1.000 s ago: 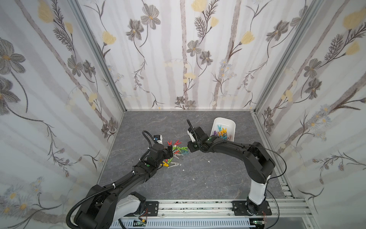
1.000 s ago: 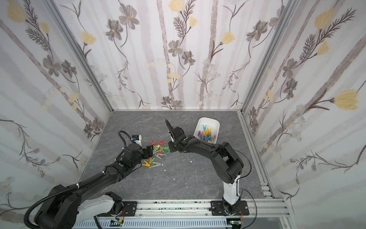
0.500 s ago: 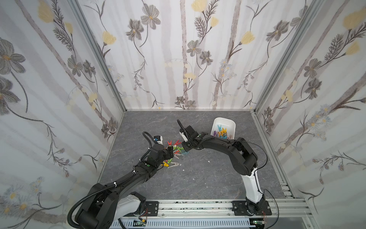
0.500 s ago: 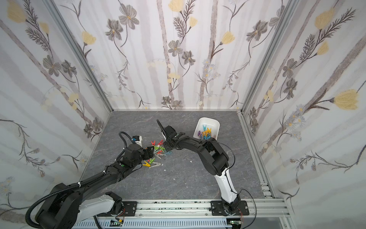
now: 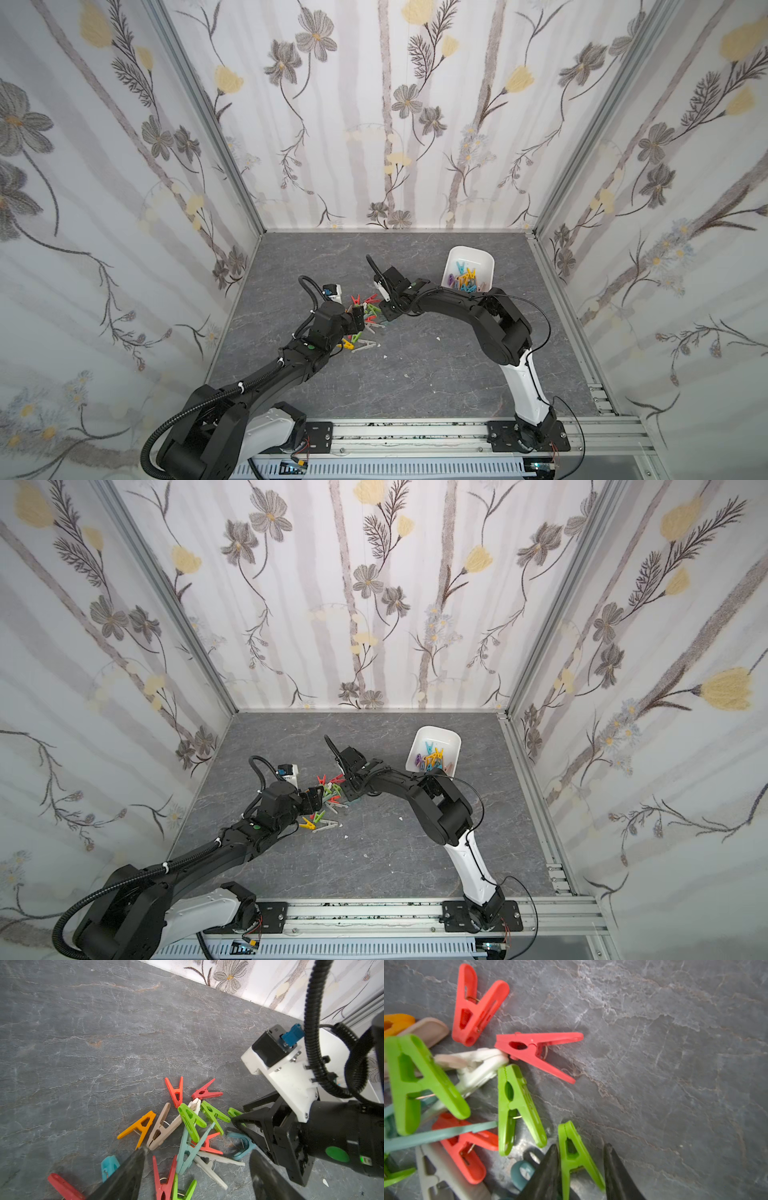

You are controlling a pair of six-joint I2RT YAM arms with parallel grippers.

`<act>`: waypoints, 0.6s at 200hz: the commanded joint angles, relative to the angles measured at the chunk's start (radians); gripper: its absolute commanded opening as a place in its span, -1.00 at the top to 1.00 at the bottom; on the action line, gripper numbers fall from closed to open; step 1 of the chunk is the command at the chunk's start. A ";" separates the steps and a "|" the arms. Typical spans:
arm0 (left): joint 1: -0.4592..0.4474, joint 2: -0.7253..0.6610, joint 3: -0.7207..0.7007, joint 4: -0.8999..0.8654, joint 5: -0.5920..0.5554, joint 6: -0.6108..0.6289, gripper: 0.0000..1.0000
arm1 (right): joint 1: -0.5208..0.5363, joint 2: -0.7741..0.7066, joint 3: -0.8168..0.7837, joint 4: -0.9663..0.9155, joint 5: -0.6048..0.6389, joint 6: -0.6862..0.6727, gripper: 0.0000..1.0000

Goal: Put the clothespins into the storage box
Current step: Move the clothespin to the center of the board.

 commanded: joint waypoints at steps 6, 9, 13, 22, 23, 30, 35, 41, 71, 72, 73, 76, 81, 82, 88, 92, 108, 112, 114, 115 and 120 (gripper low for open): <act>0.001 -0.001 0.007 0.031 0.000 0.008 -0.59 | -0.035 -0.050 -0.059 -0.018 0.036 0.061 0.33; 0.001 -0.002 0.007 0.030 0.000 0.009 -0.59 | -0.041 -0.058 -0.069 -0.015 0.032 0.071 0.33; 0.001 -0.001 0.008 0.031 0.000 0.011 -0.59 | -0.047 -0.068 -0.083 -0.011 0.025 0.082 0.34; 0.002 0.002 0.011 0.033 0.002 0.013 -0.59 | -0.060 -0.088 -0.113 0.002 0.008 0.103 0.36; 0.002 0.002 0.011 0.033 0.003 0.013 -0.59 | -0.062 -0.091 -0.117 0.004 0.006 0.104 0.36; 0.001 0.006 0.014 0.038 0.008 0.017 -0.59 | -0.069 -0.105 -0.147 0.016 0.001 0.116 0.37; 0.001 0.010 0.015 0.042 0.014 0.019 -0.59 | -0.071 -0.115 -0.165 0.024 0.000 0.122 0.38; 0.000 0.014 0.017 0.045 0.020 0.021 -0.59 | -0.075 -0.126 -0.184 0.032 0.003 0.128 0.38; -0.005 0.033 0.029 0.060 0.041 0.024 -0.58 | -0.090 -0.169 -0.258 0.057 -0.013 0.157 0.31; -0.005 0.033 0.030 0.060 0.041 0.024 -0.58 | -0.090 -0.171 -0.260 0.057 -0.015 0.157 0.31; -0.005 0.034 0.031 0.060 0.040 0.024 -0.58 | -0.090 -0.173 -0.261 0.058 -0.017 0.159 0.30; -0.006 0.035 0.032 0.061 0.041 0.026 -0.58 | -0.089 -0.178 -0.265 0.059 -0.019 0.160 0.29; -0.007 0.037 0.032 0.061 0.042 0.026 -0.58 | -0.089 -0.184 -0.270 0.058 -0.023 0.162 0.26; -0.007 0.037 0.032 0.061 0.042 0.026 -0.58 | -0.089 -0.185 -0.271 0.057 -0.024 0.163 0.26; -0.009 0.037 0.034 0.061 0.044 0.026 -0.58 | -0.089 -0.195 -0.277 0.058 -0.029 0.166 0.23; -0.009 0.039 0.035 0.063 0.043 0.026 -0.58 | -0.091 -0.206 -0.281 0.056 -0.035 0.169 0.22; -0.014 0.038 0.038 0.064 0.046 0.027 -0.58 | -0.106 -0.261 -0.307 0.062 -0.069 0.185 0.20; -0.015 0.039 0.039 0.064 0.048 0.027 -0.58 | -0.111 -0.279 -0.315 0.067 -0.081 0.190 0.20; -0.016 0.040 0.039 0.066 0.049 0.027 -0.58 | -0.114 -0.287 -0.321 0.069 -0.087 0.192 0.20; -0.017 0.040 0.040 0.066 0.050 0.027 -0.58 | -0.116 -0.290 -0.324 0.070 -0.090 0.194 0.20; -0.019 0.041 0.042 0.067 0.051 0.029 -0.58 | -0.124 -0.313 -0.336 0.077 -0.102 0.200 0.20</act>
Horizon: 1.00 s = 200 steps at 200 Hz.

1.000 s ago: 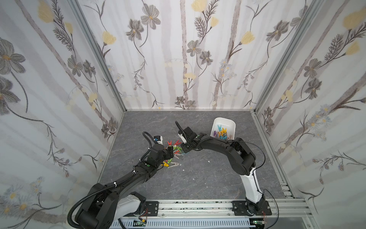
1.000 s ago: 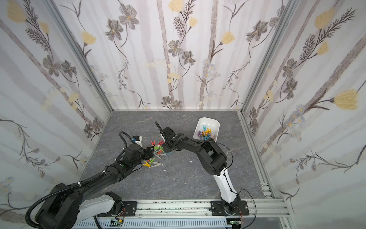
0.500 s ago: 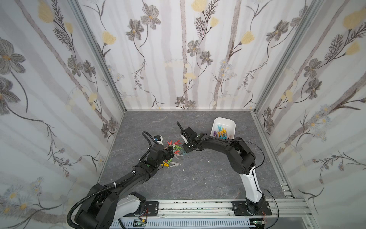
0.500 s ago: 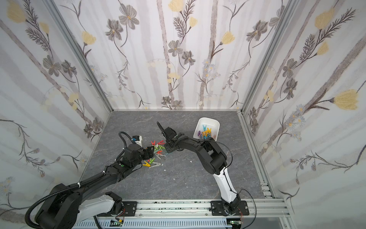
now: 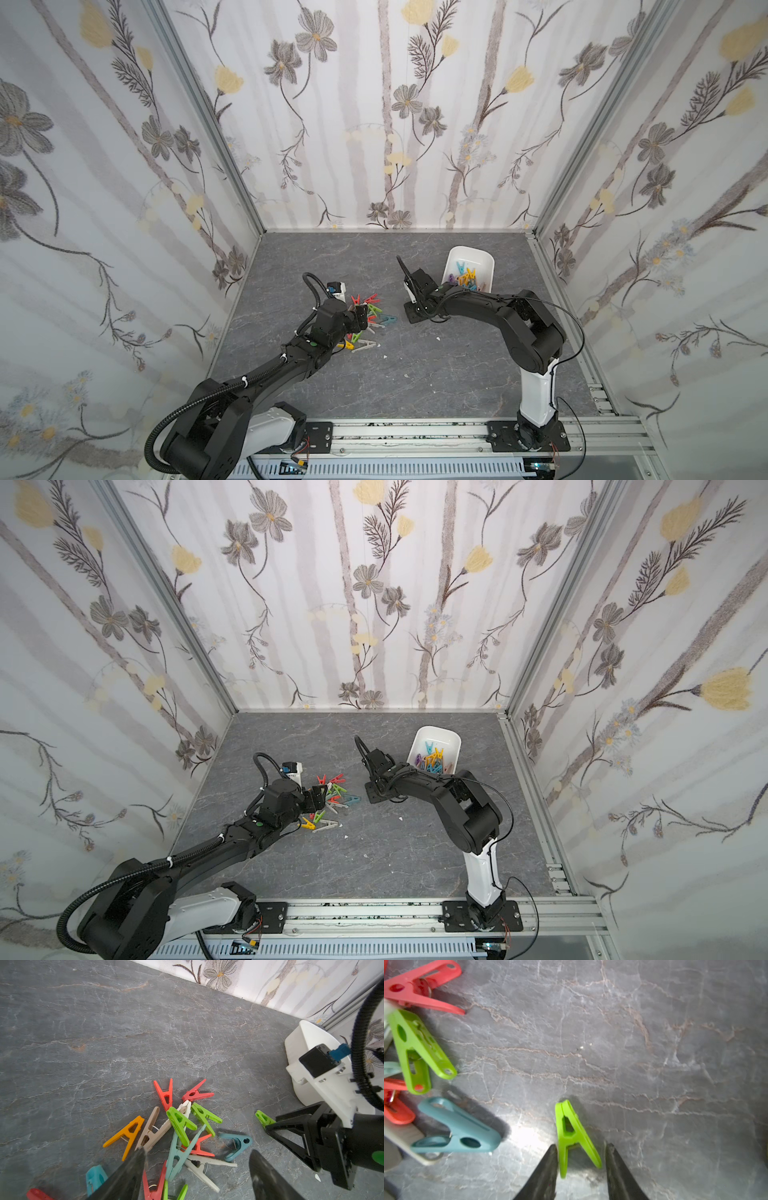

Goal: Put the clothespins into the storage box
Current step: Move the clothespin to the center of the board, then pick up the clothespin from the center of the board.

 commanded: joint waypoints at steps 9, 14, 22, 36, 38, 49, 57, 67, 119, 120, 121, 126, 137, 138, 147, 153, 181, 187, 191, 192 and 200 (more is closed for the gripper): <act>-0.017 0.011 0.018 0.052 0.013 0.022 -0.58 | -0.032 -0.114 -0.056 0.043 -0.084 0.049 0.20; -0.029 0.016 0.025 0.051 0.008 0.037 -0.57 | -0.035 -0.124 -0.063 0.043 -0.091 0.048 0.21; -0.057 0.030 0.042 0.045 -0.004 0.072 -0.57 | -0.038 -0.135 -0.073 0.037 -0.091 0.040 0.22; -0.110 0.054 0.068 0.036 -0.034 0.118 -0.58 | -0.036 -0.136 -0.092 0.031 -0.072 0.019 0.27; -0.119 0.057 0.069 0.036 -0.036 0.121 -0.58 | -0.035 -0.135 -0.093 0.031 -0.070 0.017 0.27; -0.141 0.068 0.075 0.047 -0.036 0.122 -0.58 | -0.030 -0.121 -0.092 0.023 -0.050 0.005 0.30; -0.150 0.069 0.070 0.063 -0.028 0.109 -0.58 | -0.024 -0.105 -0.084 0.015 -0.032 -0.006 0.32; -0.157 0.084 0.065 0.081 -0.020 0.093 -0.58 | -0.017 -0.085 -0.068 0.009 0.003 -0.022 0.34; -0.180 0.117 0.067 0.094 -0.010 0.079 -0.58 | -0.015 0.015 -0.003 -0.016 0.103 -0.071 0.39; -0.181 0.118 0.067 0.095 -0.009 0.080 -0.58 | -0.015 0.017 -0.003 -0.016 0.104 -0.072 0.39; -0.181 0.117 0.068 0.095 -0.010 0.080 -0.58 | -0.015 0.017 -0.003 -0.016 0.104 -0.072 0.39; -0.181 0.117 0.067 0.095 -0.010 0.081 -0.58 | -0.016 0.024 0.000 -0.015 0.109 -0.076 0.39; -0.181 0.120 0.067 0.097 -0.009 0.085 -0.58 | -0.015 0.037 0.008 -0.010 0.108 -0.084 0.39; -0.181 0.120 0.067 0.098 -0.009 0.085 -0.58 | -0.014 0.037 0.009 -0.009 0.108 -0.084 0.39; -0.181 0.122 0.069 0.098 -0.009 0.086 -0.58 | -0.010 0.046 0.010 -0.001 0.095 -0.088 0.40; -0.180 0.124 0.070 0.099 -0.009 0.086 -0.58 | -0.005 0.047 0.011 0.007 0.089 -0.093 0.40; -0.182 0.124 0.069 0.104 -0.010 0.086 -0.58 | 0.034 0.074 0.041 0.002 0.110 -0.131 0.43; -0.182 0.123 0.067 0.104 -0.012 0.086 -0.58 | 0.041 0.081 0.052 -0.001 0.115 -0.141 0.44; -0.182 0.122 0.067 0.104 -0.010 0.087 -0.58 | 0.044 0.084 0.057 -0.002 0.121 -0.144 0.44; -0.181 0.122 0.067 0.104 -0.011 0.086 -0.58 | 0.044 0.087 0.059 -0.002 0.123 -0.145 0.45; -0.182 0.120 0.068 0.102 -0.013 0.088 -0.58 | 0.048 0.091 0.071 -0.009 0.128 -0.149 0.47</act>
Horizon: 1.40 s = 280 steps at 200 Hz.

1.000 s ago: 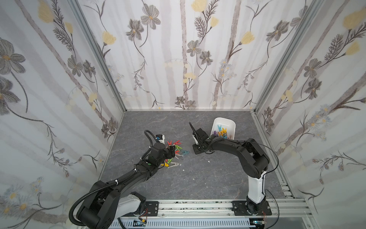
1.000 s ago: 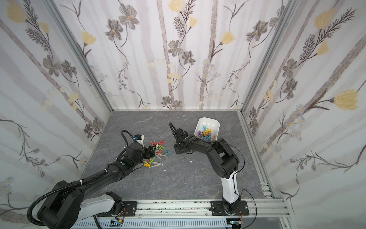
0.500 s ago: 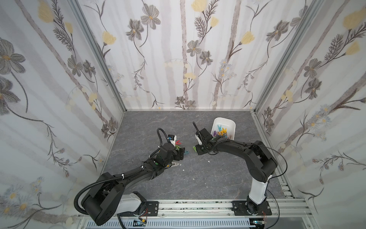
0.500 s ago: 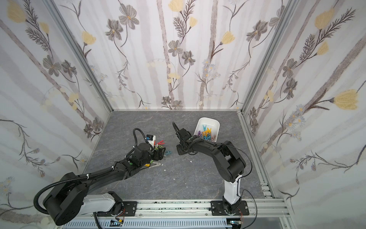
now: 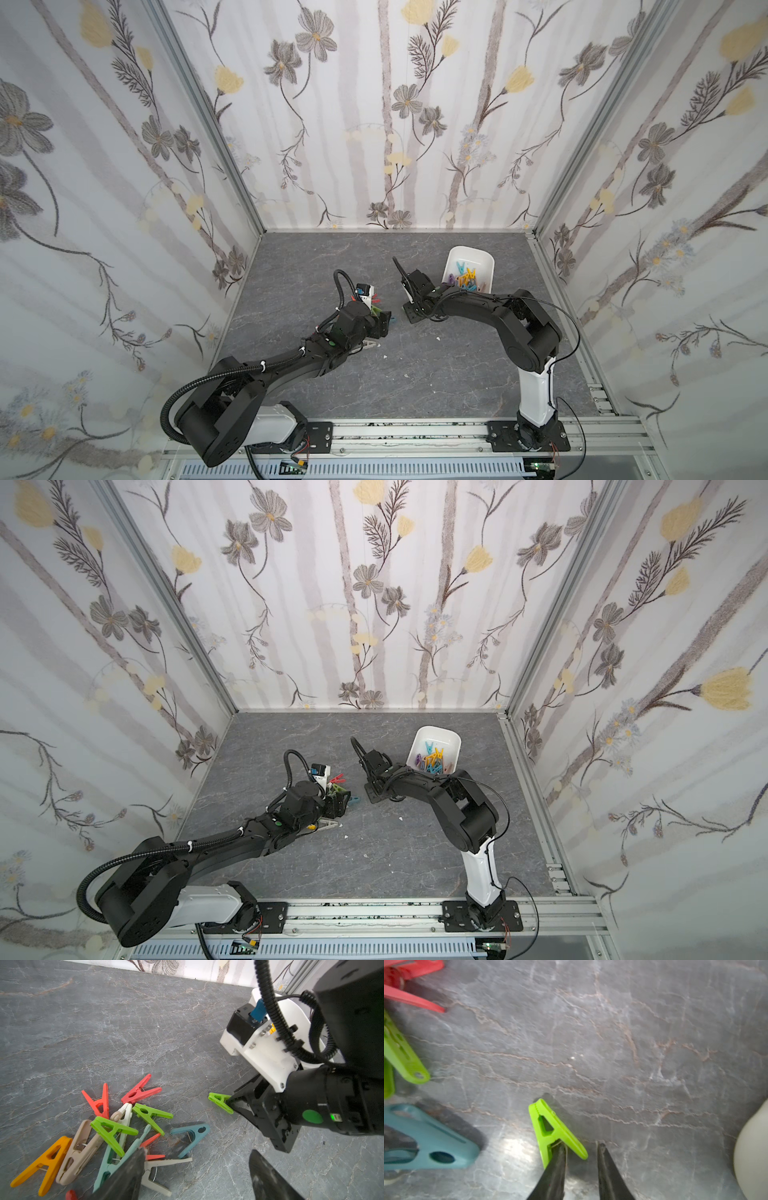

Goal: Put the clothespins into the storage box
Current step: Pick up the clothespin from the center of the board, then place the clothespin in the storage box.

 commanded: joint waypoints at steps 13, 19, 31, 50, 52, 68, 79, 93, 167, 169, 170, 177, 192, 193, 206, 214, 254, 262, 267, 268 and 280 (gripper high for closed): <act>-0.001 -0.006 0.003 0.027 -0.012 0.010 -0.58 | 0.016 0.029 0.038 -0.030 0.013 -0.052 0.51; -0.002 -0.011 0.002 0.026 -0.014 0.010 -0.58 | 0.018 0.027 0.040 -0.031 0.012 -0.054 0.54; -0.001 -0.017 -0.003 0.026 -0.021 0.013 -0.59 | 0.021 0.026 0.045 -0.031 0.004 -0.059 0.59; 0.000 -0.023 -0.005 0.023 -0.032 0.017 -0.59 | 0.026 0.029 0.049 -0.031 0.001 -0.061 0.70; 0.000 -0.022 -0.004 0.022 -0.032 0.017 -0.59 | 0.026 0.029 0.048 -0.032 0.000 -0.060 0.71; 0.000 -0.032 -0.005 0.017 -0.041 0.018 -0.59 | 0.027 0.019 0.042 -0.024 -0.005 -0.048 0.79; 0.001 -0.042 -0.004 0.009 -0.047 0.018 -0.59 | 0.026 -0.001 0.033 -0.015 -0.009 -0.034 0.82; 0.009 -0.047 0.001 -0.008 -0.055 0.018 -0.59 | 0.021 -0.043 0.011 0.005 -0.028 -0.013 0.85; -0.060 -0.036 0.118 -0.087 -0.146 0.170 -0.57 | -0.107 -0.290 -0.115 0.058 -0.116 0.114 0.92; -0.069 -0.024 0.126 -0.087 -0.152 0.180 -0.57 | -0.115 -0.296 -0.118 0.060 -0.118 0.118 0.92; -0.074 -0.019 0.129 -0.087 -0.153 0.184 -0.57 | -0.121 -0.298 -0.119 0.060 -0.120 0.120 0.92; -0.102 0.015 0.154 -0.082 -0.162 0.206 -0.58 | -0.160 -0.316 -0.128 0.063 -0.129 0.135 0.92; -0.153 0.090 0.206 -0.057 -0.162 0.228 -0.58 | -0.249 -0.340 -0.153 0.078 -0.163 0.177 0.92; -0.156 0.096 0.211 -0.055 -0.161 0.228 -0.58 | -0.252 -0.343 -0.154 0.080 -0.165 0.180 0.92; -0.194 0.166 0.261 -0.038 -0.147 0.236 -0.58 | -0.328 -0.359 -0.187 0.116 -0.188 0.209 0.92; -0.215 0.207 0.294 -0.031 -0.136 0.240 -0.58 | -0.370 -0.358 -0.200 0.130 -0.196 0.227 0.92; -0.240 0.358 0.388 -0.012 -0.084 0.209 -0.60 | -0.502 -0.270 -0.177 0.149 -0.274 0.264 0.80; -0.239 0.374 0.404 -0.031 -0.089 0.212 -0.60 | -0.508 -0.260 -0.164 0.142 -0.267 0.265 0.67; -0.235 0.380 0.412 -0.043 -0.093 0.213 -0.60 | -0.508 -0.262 -0.158 0.138 -0.261 0.266 0.59; -0.235 0.380 0.413 -0.045 -0.094 0.214 -0.60 | -0.508 -0.262 -0.156 0.137 -0.260 0.266 0.58; -0.228 0.383 0.417 -0.067 -0.105 0.216 -0.61 | -0.505 -0.273 -0.146 0.124 -0.237 0.271 0.44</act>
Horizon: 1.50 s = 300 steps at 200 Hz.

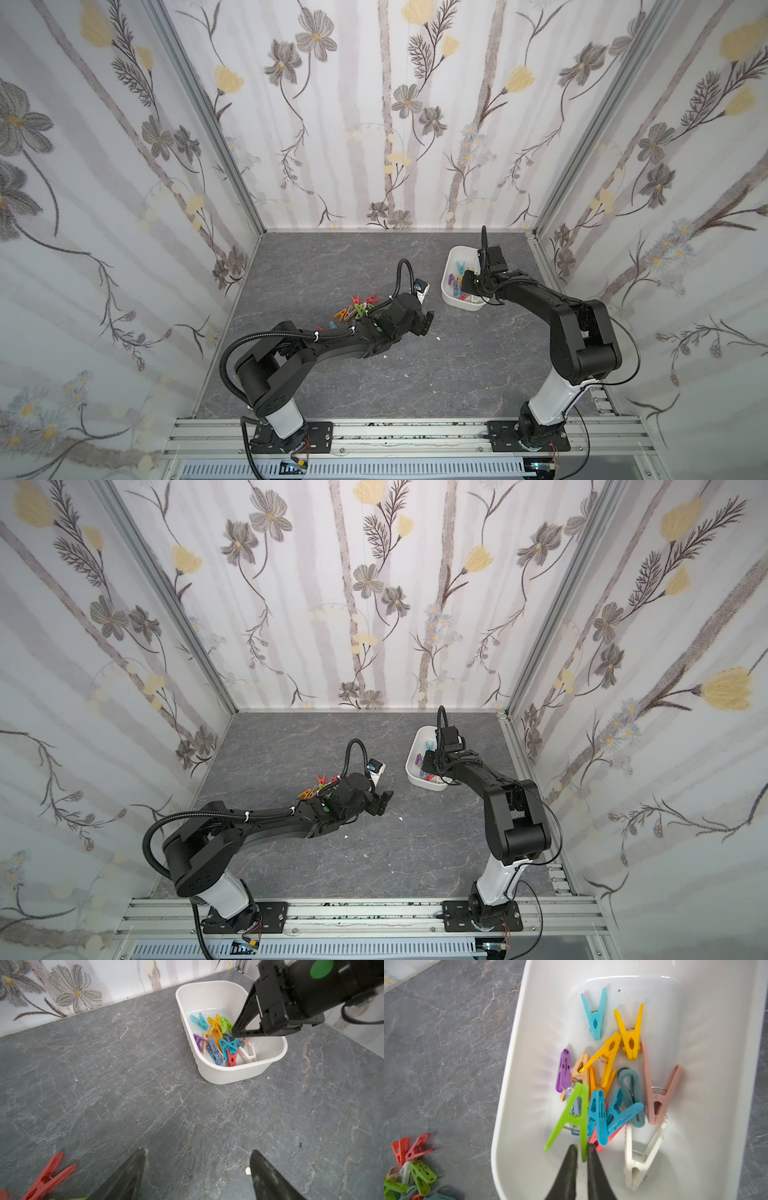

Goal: Put the clothespins into the storage box
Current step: Place the clothespin in the storage box, then pick up the clothespin from the center of the board.

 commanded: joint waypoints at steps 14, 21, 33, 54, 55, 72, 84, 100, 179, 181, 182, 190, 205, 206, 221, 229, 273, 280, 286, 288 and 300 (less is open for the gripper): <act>0.025 -0.004 0.006 -0.029 -0.025 0.002 -0.61 | 0.011 -0.027 0.035 0.014 0.025 0.033 0.39; 0.037 -0.017 -0.006 -0.032 -0.030 -0.006 -0.61 | 0.021 -0.039 0.037 0.004 0.045 0.036 0.38; 0.059 -0.051 -0.031 -0.040 -0.045 -0.021 -0.61 | 0.053 -0.066 0.032 -0.007 0.074 0.042 0.38; 0.118 -0.144 -0.103 -0.051 -0.078 -0.068 -0.61 | 0.161 -0.124 0.015 -0.014 0.119 0.051 0.39; 0.121 -0.151 -0.106 -0.052 -0.079 -0.073 -0.61 | 0.169 -0.126 0.015 -0.015 0.122 0.052 0.39; 0.210 -0.255 -0.171 -0.100 -0.055 -0.155 -0.61 | 0.286 -0.153 -0.013 -0.003 0.124 0.060 0.39; 0.287 -0.338 -0.230 -0.126 -0.016 -0.211 -0.61 | 0.366 -0.165 -0.043 0.030 0.104 0.060 0.38; 0.383 -0.460 -0.322 -0.147 0.014 -0.270 -0.61 | 0.459 -0.150 -0.060 0.055 0.074 0.062 0.37; 0.592 -0.696 -0.485 -0.313 0.047 -0.410 -0.59 | 0.816 0.085 0.106 -0.005 0.079 -0.077 0.19; 0.596 -0.698 -0.486 -0.316 0.044 -0.415 -0.59 | 0.827 0.093 0.114 -0.008 0.085 -0.088 0.16; 0.597 -0.699 -0.488 -0.317 0.044 -0.418 -0.59 | 0.830 0.096 0.116 -0.009 0.086 -0.092 0.15; 0.616 -0.711 -0.496 -0.321 0.037 -0.433 -0.59 | 0.853 0.112 0.133 -0.012 0.097 -0.116 0.08; 0.651 -0.735 -0.508 -0.325 0.038 -0.454 -0.59 | 0.875 0.151 0.177 -0.029 0.118 -0.151 -0.02; 0.654 -0.736 -0.507 -0.325 0.038 -0.457 -0.59 | 0.875 0.155 0.180 -0.032 0.120 -0.153 -0.02; 0.682 -0.756 -0.512 -0.326 0.039 -0.464 -0.58 | 0.872 0.196 0.228 -0.056 0.141 -0.156 -0.01; 0.692 -0.764 -0.512 -0.326 0.042 -0.464 -0.58 | 0.869 0.215 0.252 -0.063 0.149 -0.163 0.04; 0.707 -0.758 -0.514 -0.301 0.084 -0.452 -0.58 | 0.844 0.308 0.353 -0.099 0.152 -0.184 0.21; 0.706 -0.755 -0.517 -0.294 0.093 -0.454 -0.58 | 0.842 0.323 0.370 -0.107 0.153 -0.190 0.21; 0.707 -0.754 -0.523 -0.288 0.097 -0.457 -0.58 | 0.840 0.335 0.382 -0.114 0.154 -0.196 0.21; 0.707 -0.753 -0.523 -0.286 0.100 -0.457 -0.58 | 0.839 0.339 0.385 -0.116 0.153 -0.198 0.22; 0.706 -0.753 -0.528 -0.278 0.104 -0.462 -0.57 | 0.839 0.355 0.402 -0.127 0.153 -0.207 0.23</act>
